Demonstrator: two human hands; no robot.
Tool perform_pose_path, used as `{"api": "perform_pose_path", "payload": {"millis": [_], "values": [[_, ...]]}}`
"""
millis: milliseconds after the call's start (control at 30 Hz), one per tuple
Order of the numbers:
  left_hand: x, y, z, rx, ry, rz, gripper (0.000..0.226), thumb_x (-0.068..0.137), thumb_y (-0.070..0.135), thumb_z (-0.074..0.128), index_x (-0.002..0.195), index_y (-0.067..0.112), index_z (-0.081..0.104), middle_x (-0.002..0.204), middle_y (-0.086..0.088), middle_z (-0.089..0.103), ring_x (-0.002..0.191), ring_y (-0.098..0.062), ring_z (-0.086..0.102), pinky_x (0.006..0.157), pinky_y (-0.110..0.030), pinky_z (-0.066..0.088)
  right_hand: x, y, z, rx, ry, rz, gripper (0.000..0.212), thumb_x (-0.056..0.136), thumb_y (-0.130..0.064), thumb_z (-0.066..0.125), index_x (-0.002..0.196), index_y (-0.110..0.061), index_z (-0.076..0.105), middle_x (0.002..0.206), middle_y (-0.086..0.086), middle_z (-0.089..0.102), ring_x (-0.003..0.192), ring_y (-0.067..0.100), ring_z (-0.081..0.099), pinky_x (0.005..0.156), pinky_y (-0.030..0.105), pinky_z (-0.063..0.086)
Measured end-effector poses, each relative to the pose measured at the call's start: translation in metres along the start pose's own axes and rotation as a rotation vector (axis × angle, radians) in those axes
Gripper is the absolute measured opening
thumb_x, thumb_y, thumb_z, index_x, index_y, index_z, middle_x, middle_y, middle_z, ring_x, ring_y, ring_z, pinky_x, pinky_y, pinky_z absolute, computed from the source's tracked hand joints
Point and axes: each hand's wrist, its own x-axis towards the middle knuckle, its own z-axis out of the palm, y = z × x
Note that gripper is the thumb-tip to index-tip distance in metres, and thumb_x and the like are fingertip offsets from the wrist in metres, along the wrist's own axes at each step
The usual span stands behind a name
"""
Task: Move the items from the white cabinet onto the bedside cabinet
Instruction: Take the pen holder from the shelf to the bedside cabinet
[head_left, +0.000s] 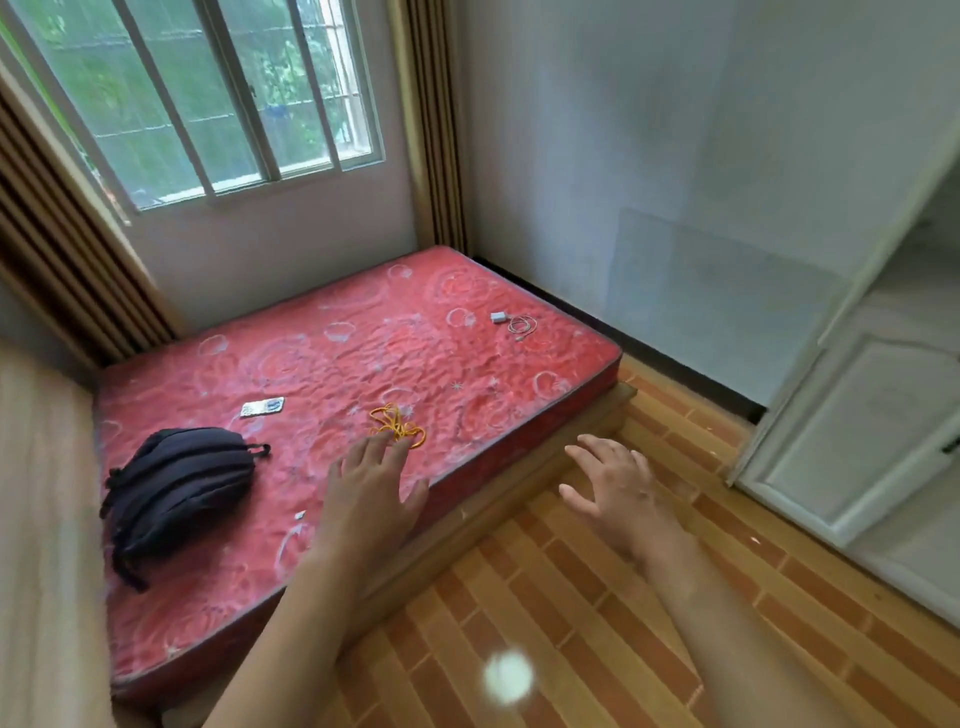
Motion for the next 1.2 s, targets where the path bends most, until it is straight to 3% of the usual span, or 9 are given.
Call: {"api": "perform_pose_path", "payload": {"millis": [333,600,733,967,1200], "values": [[0.074,0.215,0.030,0.040,-0.031,0.250,0.065,0.092,0.061,0.035,0.146,0.028,0.049,0.153,-0.003,0.049,0.143,-0.030,0.040,0.114,-0.057,0.035,-0.046,0.189,-0.082,-0.042,0.098,0.217,0.061,0.100,-0.059,0.043,0.155,-0.033,0.037,0.162,-0.005,0.036,0.149,0.019,0.033,0.122,0.048,0.029],[0.113,0.369,0.061,-0.014,-0.046,0.403,0.066,0.093,0.061,0.031,0.148,0.028,0.048,0.155,-0.003,0.047,0.145,-0.029,0.038,0.115,-0.058,0.034,-0.080,0.329,-0.134,-0.026,0.124,0.340,0.062,0.100,-0.058,0.044,0.156,-0.031,0.037,0.166,-0.003,0.031,0.152,0.020,0.026,0.124,0.050,0.021],[0.121,0.424,0.072,-0.052,-0.062,0.502,0.060,0.096,0.058,0.035,0.150,0.032,0.042,0.155,0.000,0.046,0.144,-0.027,0.039,0.117,-0.060,0.032,-0.099,0.371,-0.151,-0.012,0.156,0.410,0.063,0.101,-0.059,0.042,0.157,-0.031,0.036,0.167,-0.004,0.028,0.153,0.019,0.023,0.125,0.050,0.018],[0.172,0.503,0.081,-0.105,-0.069,0.660,0.060,0.100,0.059,0.037,0.153,0.032,0.039,0.162,0.002,0.037,0.151,-0.022,0.029,0.122,-0.051,0.024,-0.122,0.425,-0.189,-0.025,0.235,0.536,0.062,0.102,-0.056,0.044,0.157,-0.030,0.036,0.167,-0.005,0.029,0.153,0.017,0.024,0.125,0.048,0.019],[0.239,0.571,0.085,-0.106,-0.055,0.851,0.065,0.097,0.063,0.030,0.153,0.032,0.037,0.160,0.003,0.040,0.148,-0.021,0.033,0.119,-0.051,0.033,-0.123,0.465,-0.225,-0.038,0.318,0.704,0.063,0.102,-0.056,0.042,0.159,-0.030,0.033,0.169,-0.005,0.024,0.155,0.017,0.020,0.126,0.048,0.016]]}}
